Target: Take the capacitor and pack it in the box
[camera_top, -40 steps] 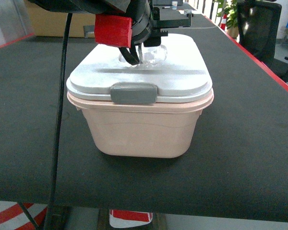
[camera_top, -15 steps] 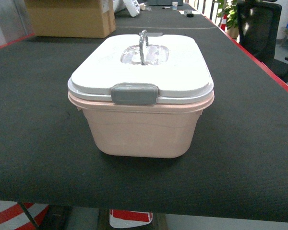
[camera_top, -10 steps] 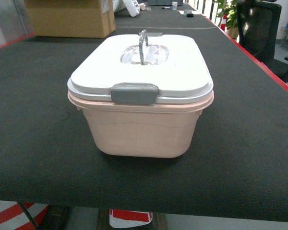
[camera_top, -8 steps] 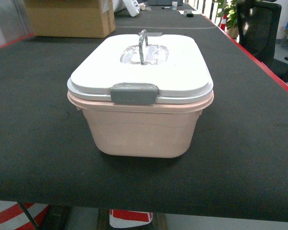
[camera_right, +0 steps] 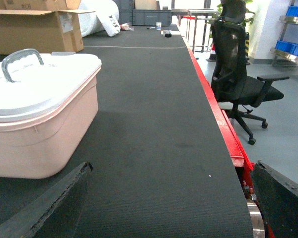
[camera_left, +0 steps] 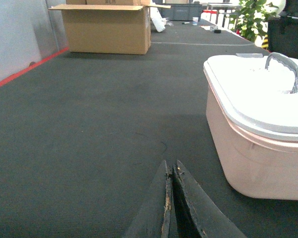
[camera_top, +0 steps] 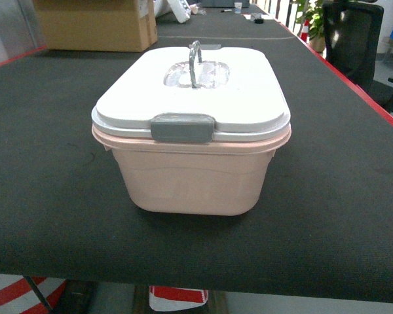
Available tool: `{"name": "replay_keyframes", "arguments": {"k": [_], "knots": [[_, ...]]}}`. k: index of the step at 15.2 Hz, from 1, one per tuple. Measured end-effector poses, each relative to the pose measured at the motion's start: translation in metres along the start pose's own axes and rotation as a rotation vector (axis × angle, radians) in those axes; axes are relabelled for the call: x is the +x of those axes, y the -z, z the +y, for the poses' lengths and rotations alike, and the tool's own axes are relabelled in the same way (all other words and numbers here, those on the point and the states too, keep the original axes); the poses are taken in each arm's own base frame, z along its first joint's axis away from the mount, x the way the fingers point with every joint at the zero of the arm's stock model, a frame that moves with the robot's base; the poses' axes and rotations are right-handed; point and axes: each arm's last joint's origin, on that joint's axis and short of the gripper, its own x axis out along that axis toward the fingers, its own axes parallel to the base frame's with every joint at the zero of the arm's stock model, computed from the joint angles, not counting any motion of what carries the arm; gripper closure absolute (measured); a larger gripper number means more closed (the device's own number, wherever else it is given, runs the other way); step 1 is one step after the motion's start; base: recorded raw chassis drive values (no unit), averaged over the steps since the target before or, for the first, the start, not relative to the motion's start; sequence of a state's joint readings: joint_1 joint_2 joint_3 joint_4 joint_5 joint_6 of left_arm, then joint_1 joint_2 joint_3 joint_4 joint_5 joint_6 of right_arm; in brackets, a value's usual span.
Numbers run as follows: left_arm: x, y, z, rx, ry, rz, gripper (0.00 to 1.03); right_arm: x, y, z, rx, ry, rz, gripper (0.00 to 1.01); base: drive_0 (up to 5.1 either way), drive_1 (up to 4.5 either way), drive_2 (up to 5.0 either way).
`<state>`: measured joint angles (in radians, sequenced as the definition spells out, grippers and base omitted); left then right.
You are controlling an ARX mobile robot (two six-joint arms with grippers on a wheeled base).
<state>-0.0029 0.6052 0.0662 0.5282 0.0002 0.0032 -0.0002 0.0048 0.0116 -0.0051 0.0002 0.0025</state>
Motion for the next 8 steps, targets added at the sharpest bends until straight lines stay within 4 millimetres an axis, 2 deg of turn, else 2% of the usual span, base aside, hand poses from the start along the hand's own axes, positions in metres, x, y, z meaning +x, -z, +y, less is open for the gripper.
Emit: {"name": "replay_keyframes", "arguments": {"k": [5,8], "knots": [[-0.013,0.009,0.000,0.000,0.000,-0.018,1.01,0.000,0.000,0.000,0.000,0.000,0.000,0.03,0.0,0.00,0.0],[-0.020,0.007,0.000,0.000,0.000,-0.027,1.01,0.000,0.000,0.000,0.000,0.000,0.000,0.03,0.0,0.00,0.0]]}}
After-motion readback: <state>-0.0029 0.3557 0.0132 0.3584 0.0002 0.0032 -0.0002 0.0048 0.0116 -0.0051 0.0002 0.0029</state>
